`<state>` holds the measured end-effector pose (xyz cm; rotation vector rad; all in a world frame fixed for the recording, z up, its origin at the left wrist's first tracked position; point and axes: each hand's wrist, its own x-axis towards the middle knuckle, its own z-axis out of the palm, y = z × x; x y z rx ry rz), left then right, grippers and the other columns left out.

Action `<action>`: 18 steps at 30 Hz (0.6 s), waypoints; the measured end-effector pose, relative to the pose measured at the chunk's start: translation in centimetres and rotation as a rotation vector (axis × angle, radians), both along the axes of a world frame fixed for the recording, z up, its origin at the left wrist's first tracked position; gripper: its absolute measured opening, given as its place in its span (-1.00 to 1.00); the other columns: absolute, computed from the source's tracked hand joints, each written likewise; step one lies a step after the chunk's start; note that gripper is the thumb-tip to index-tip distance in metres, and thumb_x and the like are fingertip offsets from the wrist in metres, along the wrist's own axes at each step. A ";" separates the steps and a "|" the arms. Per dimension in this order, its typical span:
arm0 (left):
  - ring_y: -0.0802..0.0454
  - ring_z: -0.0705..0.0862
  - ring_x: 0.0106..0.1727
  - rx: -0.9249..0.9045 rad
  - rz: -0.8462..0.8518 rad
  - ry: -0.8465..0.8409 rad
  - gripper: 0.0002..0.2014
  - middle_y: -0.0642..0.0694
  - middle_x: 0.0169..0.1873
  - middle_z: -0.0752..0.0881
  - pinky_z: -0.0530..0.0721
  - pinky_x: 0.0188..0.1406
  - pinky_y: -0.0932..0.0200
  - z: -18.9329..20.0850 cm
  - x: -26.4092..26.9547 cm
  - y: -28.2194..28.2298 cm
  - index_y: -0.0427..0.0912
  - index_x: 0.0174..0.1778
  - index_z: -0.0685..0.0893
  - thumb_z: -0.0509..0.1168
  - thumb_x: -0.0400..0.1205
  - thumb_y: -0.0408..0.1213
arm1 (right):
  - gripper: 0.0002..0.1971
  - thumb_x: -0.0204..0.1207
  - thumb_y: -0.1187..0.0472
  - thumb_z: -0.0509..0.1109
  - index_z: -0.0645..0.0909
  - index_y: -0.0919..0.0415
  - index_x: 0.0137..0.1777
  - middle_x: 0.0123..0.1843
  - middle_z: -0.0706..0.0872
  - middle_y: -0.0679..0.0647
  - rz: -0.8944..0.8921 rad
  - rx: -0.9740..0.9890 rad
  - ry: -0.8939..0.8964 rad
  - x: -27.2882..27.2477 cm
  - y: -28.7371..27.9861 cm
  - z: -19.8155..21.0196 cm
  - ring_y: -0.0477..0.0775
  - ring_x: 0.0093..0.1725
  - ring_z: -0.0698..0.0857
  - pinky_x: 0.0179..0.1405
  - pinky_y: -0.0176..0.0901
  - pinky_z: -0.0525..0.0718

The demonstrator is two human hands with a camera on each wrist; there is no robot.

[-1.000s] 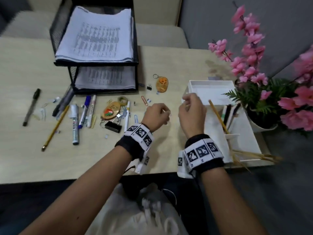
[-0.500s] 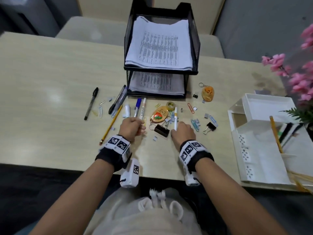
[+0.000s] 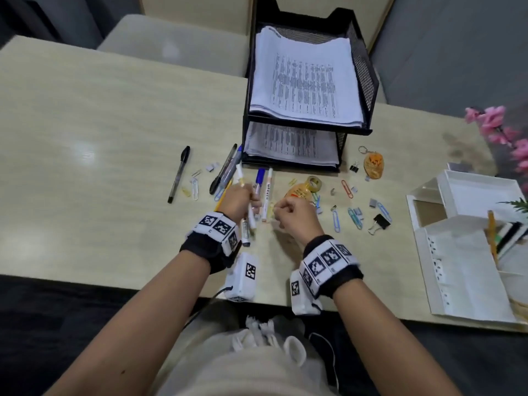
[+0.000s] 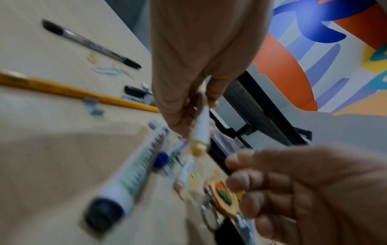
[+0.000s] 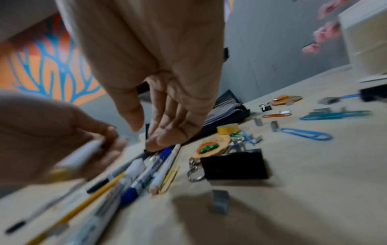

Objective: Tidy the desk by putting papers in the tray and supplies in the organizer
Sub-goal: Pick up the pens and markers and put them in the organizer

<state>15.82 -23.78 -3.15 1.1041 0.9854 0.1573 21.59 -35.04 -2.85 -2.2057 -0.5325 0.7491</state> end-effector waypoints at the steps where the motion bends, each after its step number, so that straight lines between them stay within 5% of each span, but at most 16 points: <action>1: 0.06 0.42 -0.55 0.007 0.051 -0.001 -0.70 -0.10 -0.49 0.42 0.43 -0.58 0.26 -0.1 -0.7 1.0 -0.18 -0.36 0.38 0.01 0.72 -0.34 | -0.90 0.53 0.33 0.29 0.64 0.22 -0.14 -0.16 0.69 0.16 -0.003 -0.053 -0.054 0.0 0.9 -0.4 0.10 -0.17 0.62 -0.15 -0.15 0.58; 5: 0.21 0.27 -0.85 0.118 0.080 0.096 -0.71 0.02 -0.72 0.43 0.22 -0.81 0.46 -0.7 -3.8 3.8 -0.15 -0.41 0.43 0.10 0.67 -0.33 | -0.75 0.58 0.25 0.24 0.52 0.39 0.16 0.15 0.65 0.31 0.020 -0.270 -0.205 -0.4 3.8 -1.6 0.26 0.15 0.61 -0.12 -0.15 0.43; 8: 0.24 0.30 -0.85 0.073 0.091 0.104 -0.75 -0.05 -0.59 0.43 0.26 -0.82 0.49 -1.0 -5.1 4.5 -0.19 -0.35 0.53 0.11 0.66 -0.42 | -0.71 0.60 0.17 0.25 0.50 0.38 0.19 0.16 0.65 0.29 0.004 -0.381 -0.294 -0.8 4.1 -1.8 0.27 0.14 0.63 -0.17 -0.12 0.43; 12: 0.01 0.52 -0.54 -0.100 0.048 0.040 -0.84 -0.13 -0.53 0.56 0.56 -0.45 0.21 -1.4 -5.1 4.2 -0.25 -0.20 0.54 0.11 0.66 -0.42 | -0.80 0.58 0.21 0.23 0.57 0.35 0.04 0.02 0.68 0.26 -0.080 -0.388 -0.322 -0.9 2.5 -2.1 0.25 -0.01 0.66 -0.20 -0.16 0.44; 15: 0.07 0.54 -0.45 -0.229 -0.027 -0.033 -0.82 -0.13 -0.41 0.56 0.59 -0.41 0.25 -1.3 -4.2 3.3 -0.21 -0.21 0.49 0.06 0.70 -0.39 | -0.87 0.59 0.25 0.23 0.52 0.23 -0.18 -0.17 0.62 0.12 -0.206 -0.199 -0.171 -1.5 1.2 -1.4 0.15 -0.18 0.61 -0.23 -0.14 0.59; 18: 0.07 0.45 -0.34 -0.327 -0.090 -0.134 -0.73 -0.11 -0.35 0.45 0.48 -0.42 0.31 -1.1 -2.9 2.2 -0.18 -0.27 0.41 -0.02 0.75 -0.34 | -0.87 0.61 0.30 0.25 0.59 0.20 -0.14 -0.26 0.61 -0.02 -0.129 0.023 0.122 -3.3 1.2 0.0 -0.12 -0.34 0.55 -0.47 -0.47 0.56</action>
